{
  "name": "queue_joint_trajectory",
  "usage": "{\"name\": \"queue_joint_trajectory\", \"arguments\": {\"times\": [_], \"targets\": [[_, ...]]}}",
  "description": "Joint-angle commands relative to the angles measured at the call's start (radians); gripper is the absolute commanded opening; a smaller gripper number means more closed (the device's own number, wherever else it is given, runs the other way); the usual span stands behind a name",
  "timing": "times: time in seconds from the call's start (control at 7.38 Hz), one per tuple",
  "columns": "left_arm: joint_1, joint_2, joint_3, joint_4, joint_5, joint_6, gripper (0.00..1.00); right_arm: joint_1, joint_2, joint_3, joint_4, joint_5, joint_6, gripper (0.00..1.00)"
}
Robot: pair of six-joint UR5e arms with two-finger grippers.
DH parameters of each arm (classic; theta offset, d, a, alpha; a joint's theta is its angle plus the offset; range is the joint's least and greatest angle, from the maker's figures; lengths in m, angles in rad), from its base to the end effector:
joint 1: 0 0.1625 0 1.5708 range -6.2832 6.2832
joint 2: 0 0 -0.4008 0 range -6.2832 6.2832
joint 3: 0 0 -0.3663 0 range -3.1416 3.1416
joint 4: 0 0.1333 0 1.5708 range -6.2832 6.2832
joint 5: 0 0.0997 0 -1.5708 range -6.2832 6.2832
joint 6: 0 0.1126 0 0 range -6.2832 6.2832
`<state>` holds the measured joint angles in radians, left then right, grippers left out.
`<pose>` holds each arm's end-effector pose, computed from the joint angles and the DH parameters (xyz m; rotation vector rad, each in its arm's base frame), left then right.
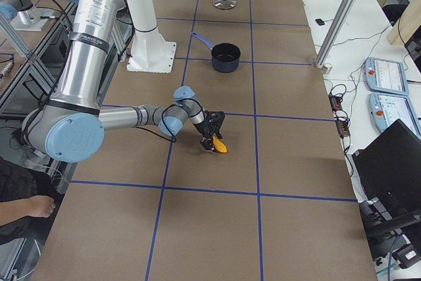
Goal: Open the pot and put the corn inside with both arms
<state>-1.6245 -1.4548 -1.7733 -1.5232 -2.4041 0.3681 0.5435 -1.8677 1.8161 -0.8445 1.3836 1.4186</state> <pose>-0.0725 -0.4178 0.6007 0.2112 0.8106 0.3121 -0.2588 -0.3366 0.5888 0.4019 -0.5758 0.4384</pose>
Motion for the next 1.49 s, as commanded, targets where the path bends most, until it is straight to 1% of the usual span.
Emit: {"name": "queue_joint_trajectory", "arguments": {"times": [0.0,0.14,0.27,0.41,0.54,0.68,0.81,0.95,1.08,1.22,1.35], "targets": [[0.000,0.001,0.000,0.000,-0.001,0.000,0.98,-0.007,0.010,0.005,-0.001,0.000,-0.004,0.00],[0.000,0.001,0.000,0.000,-0.001,0.000,0.98,-0.005,0.012,0.041,-0.002,0.011,-0.013,0.00],[0.000,0.001,0.000,0.002,-0.001,0.000,0.98,-0.002,0.024,0.099,-0.008,0.055,-0.058,0.00],[0.000,0.001,0.000,0.009,0.002,-0.015,0.98,0.045,0.057,0.120,-0.010,0.107,-0.096,0.00],[0.000,0.001,0.000,0.005,0.008,-0.125,0.98,0.084,0.120,0.115,-0.027,0.161,-0.127,0.00],[0.000,0.016,-0.002,-0.003,0.010,-0.153,0.98,0.107,0.236,0.118,-0.110,0.204,-0.130,0.00],[0.001,0.017,-0.003,-0.006,0.007,-0.155,0.98,0.104,0.384,0.112,-0.239,0.209,-0.132,0.00],[0.002,0.017,-0.003,-0.005,0.002,-0.158,0.98,0.102,0.500,0.111,-0.339,0.213,-0.133,0.00],[0.002,0.019,-0.003,-0.005,0.002,-0.158,0.98,0.096,0.581,0.109,-0.387,0.233,-0.133,0.00],[0.002,0.017,-0.003,-0.003,0.000,-0.160,0.98,0.078,0.660,0.092,-0.413,0.233,-0.130,0.00],[0.002,0.017,-0.002,-0.003,0.000,-0.160,0.98,0.050,0.730,0.054,-0.412,0.229,-0.122,0.00]]}}
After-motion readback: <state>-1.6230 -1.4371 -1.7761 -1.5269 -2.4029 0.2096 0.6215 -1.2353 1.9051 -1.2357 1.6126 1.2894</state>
